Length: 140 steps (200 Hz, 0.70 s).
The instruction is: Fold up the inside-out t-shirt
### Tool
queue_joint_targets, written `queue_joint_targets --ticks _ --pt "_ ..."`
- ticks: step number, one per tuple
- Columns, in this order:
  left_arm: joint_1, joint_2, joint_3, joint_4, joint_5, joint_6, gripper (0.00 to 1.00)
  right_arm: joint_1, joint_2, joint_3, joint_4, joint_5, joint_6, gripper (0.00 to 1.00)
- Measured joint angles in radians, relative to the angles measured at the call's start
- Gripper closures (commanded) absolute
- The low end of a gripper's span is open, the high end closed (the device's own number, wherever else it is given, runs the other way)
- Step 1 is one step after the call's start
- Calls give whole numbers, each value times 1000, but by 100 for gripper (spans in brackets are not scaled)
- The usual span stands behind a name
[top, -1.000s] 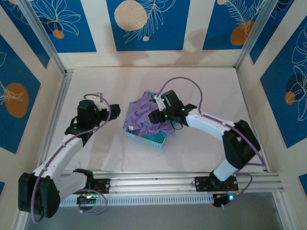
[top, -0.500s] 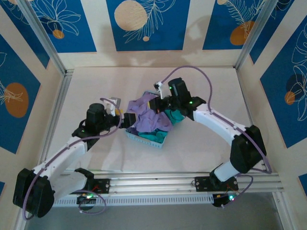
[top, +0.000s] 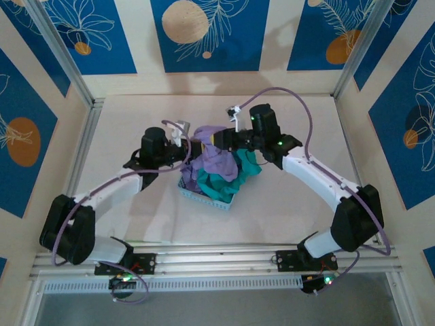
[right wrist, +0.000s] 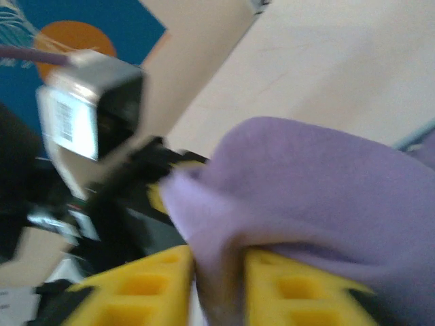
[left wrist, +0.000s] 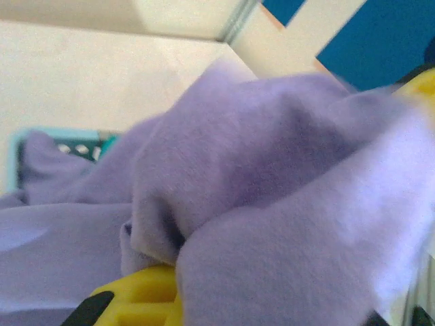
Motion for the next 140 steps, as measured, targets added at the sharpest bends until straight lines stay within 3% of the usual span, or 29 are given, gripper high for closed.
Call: queue_joint_targets --ticks 27,67,140 --pt "6 -117 27 -60 -84 43 79 -6 -82 2 -79 121 -52 51" --pt "8 -161 32 -111 -153 74 95 -6 -125 -28 -126 225 -95 46" --pt "16 -325 181 -242 -407 80 92 -6 -200 -220 -227 390 -108 30"
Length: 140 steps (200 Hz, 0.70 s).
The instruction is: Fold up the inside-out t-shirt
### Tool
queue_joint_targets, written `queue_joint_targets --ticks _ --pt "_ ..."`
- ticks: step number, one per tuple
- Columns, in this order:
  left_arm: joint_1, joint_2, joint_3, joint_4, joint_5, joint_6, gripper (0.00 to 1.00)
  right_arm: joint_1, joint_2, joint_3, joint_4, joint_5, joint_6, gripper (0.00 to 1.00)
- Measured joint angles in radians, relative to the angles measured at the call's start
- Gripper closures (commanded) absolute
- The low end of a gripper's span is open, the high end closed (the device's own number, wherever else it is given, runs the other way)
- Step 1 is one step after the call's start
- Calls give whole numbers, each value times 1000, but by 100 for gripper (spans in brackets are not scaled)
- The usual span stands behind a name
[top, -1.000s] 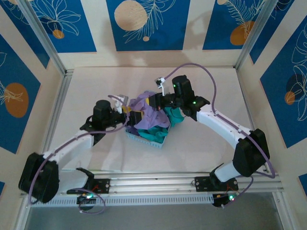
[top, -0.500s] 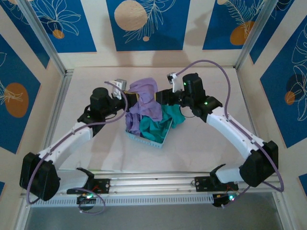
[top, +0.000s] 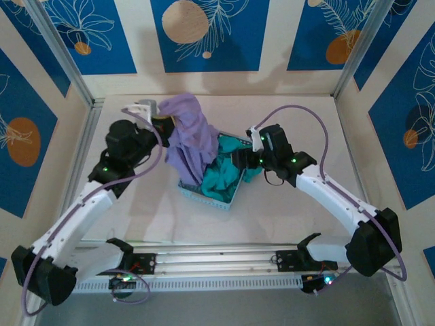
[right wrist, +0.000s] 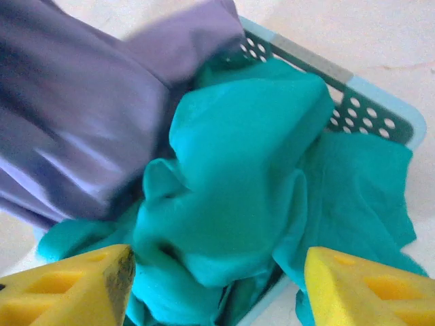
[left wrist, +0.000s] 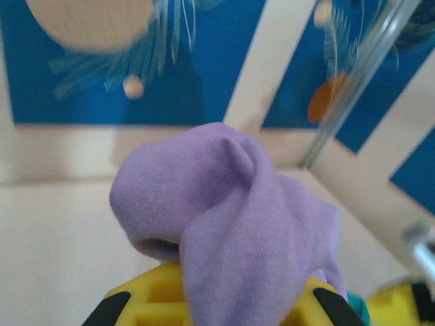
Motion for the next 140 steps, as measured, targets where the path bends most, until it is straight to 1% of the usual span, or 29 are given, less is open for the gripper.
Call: queue_joint_targets --ticks 27,35,44,72,97,108,117,124,133,140 --pt "2 -63 81 0 -117 2 92 10 -8 -76 12 44 53 27" --pt "2 -80 96 -1 -151 6 92 13 -8 -104 13 54 74 23" --pt "2 -96 106 -1 -183 13 92 17 -7 -130 12 67 93 22" --pt "3 -118 125 -24 -252 38 92 40 27 -171 21 103 167 23" --pt "3 -118 127 -56 -290 63 92 45 100 -170 72 114 217 24" --pt "4 -118 127 -72 -303 72 92 45 152 -159 87 116 230 27" --pt "4 -118 127 -80 -311 79 92 45 201 -144 98 119 245 32" --pt "4 -118 127 -87 -317 81 92 45 235 -132 103 124 252 38" --pt "4 -119 127 -94 -326 89 93 45 282 -111 105 138 253 49" --pt "4 -120 127 -102 -335 98 93 43 311 -95 103 154 250 56"
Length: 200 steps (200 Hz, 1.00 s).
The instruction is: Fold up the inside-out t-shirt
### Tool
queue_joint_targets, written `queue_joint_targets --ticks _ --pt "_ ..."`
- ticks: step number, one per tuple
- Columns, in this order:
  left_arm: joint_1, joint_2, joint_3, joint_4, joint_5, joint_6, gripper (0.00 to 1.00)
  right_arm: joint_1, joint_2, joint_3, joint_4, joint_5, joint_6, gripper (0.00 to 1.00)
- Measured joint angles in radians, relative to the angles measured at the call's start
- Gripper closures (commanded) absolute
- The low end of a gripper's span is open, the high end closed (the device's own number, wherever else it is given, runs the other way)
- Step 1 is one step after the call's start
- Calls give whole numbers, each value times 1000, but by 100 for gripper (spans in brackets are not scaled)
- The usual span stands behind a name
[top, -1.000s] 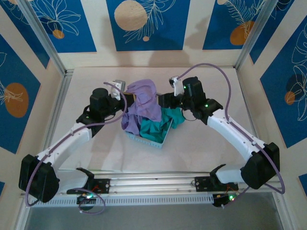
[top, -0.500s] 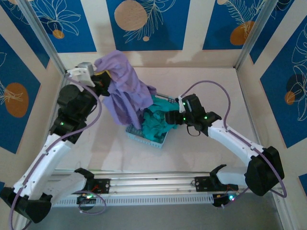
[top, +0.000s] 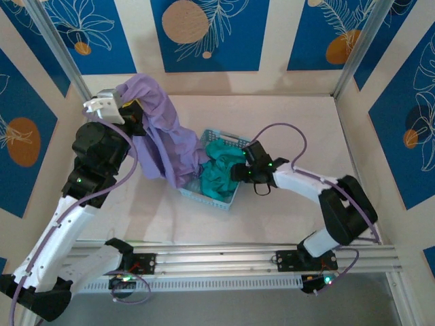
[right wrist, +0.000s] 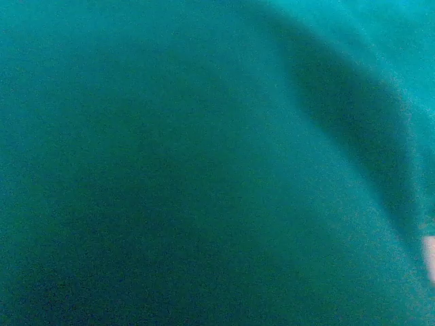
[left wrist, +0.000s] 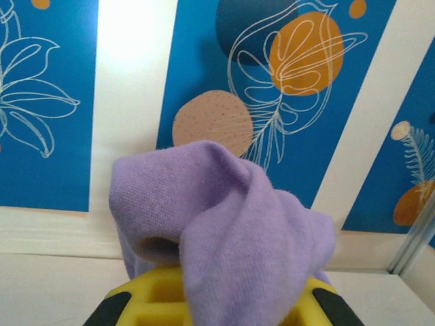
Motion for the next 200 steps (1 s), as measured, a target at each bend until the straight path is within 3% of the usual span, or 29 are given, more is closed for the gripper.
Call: queue_joint_targets --ticks 26,61,88,105,118,130,153,176,200 --pt "0 -8 8 -54 -71 47 95 -50 41 59 -29 53 -40 69" --pt "0 -30 69 -83 -188 127 99 -264 42 146 -100 141 -157 76" --pt "0 -38 152 -51 -241 173 100 -439 78 221 -150 214 -253 73" --pt "0 -32 195 -30 -241 181 100 -530 136 283 -177 264 -306 67" --pt "0 -21 215 -28 -235 179 100 -573 180 338 -199 303 -340 57" --pt "1 -5 221 -27 -218 171 100 -583 195 373 -211 336 -360 44" --pt "2 49 209 -33 -172 146 100 -547 164 385 -224 394 -412 31" --pt "2 100 161 -42 -142 126 100 -446 61 346 -225 427 -427 25" --pt "2 122 98 -70 -123 109 100 -306 -53 286 -204 354 -404 22"
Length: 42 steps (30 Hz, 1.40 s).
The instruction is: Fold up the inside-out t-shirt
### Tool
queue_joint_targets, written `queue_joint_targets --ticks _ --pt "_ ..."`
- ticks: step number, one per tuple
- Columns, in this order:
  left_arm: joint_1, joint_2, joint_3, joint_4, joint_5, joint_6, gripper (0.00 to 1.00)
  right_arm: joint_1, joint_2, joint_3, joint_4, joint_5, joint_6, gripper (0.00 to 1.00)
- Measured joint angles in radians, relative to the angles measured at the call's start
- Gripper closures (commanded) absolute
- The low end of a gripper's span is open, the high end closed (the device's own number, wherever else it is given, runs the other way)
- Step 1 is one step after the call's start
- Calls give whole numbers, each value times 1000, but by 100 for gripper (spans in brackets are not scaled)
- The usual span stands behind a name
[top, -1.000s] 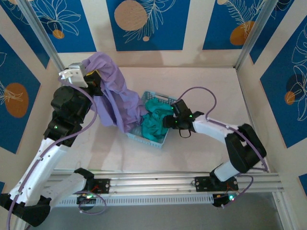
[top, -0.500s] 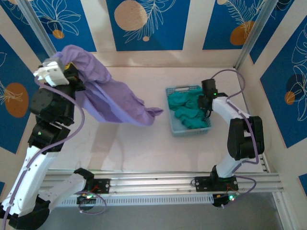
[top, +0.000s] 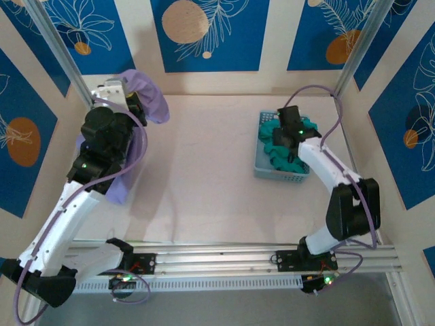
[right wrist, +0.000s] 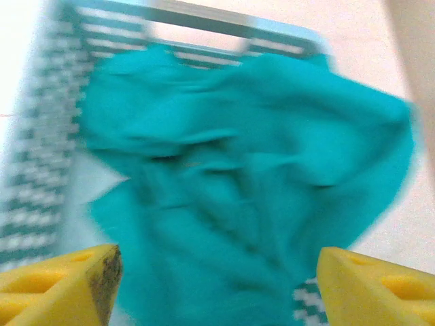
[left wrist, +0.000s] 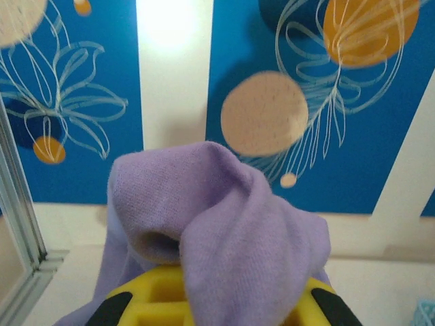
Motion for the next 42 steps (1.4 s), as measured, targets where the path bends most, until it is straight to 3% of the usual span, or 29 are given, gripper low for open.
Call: queue_joint_targets --ticks 3,6,9,12,18,25,30,33,38,42 --pt "0 0 -25 -8 8 -8 100 76 21 -5 32 -97 34 22" --pt "0 0 -35 -6 16 -11 100 86 123 20 42 -147 53 24" --pt "0 0 -47 1 27 -21 100 78 251 71 34 -173 56 35" --pt "0 0 -65 10 39 -30 100 63 341 117 19 -197 47 55" --pt "0 0 -98 15 60 -43 100 -34 363 165 -35 -193 -32 74" --pt "0 2 -129 23 68 -51 100 -217 460 291 -69 -147 -183 82" --pt "0 28 -132 27 85 -53 100 -268 581 388 -79 -97 -287 83" --pt "0 50 -132 27 101 -55 100 -283 621 452 -98 -63 -328 77" --pt "0 87 -120 2 166 -73 100 -305 624 497 -123 0 -362 45" --pt "-1 105 -81 -31 239 -104 100 -262 483 448 -116 -24 -344 34"
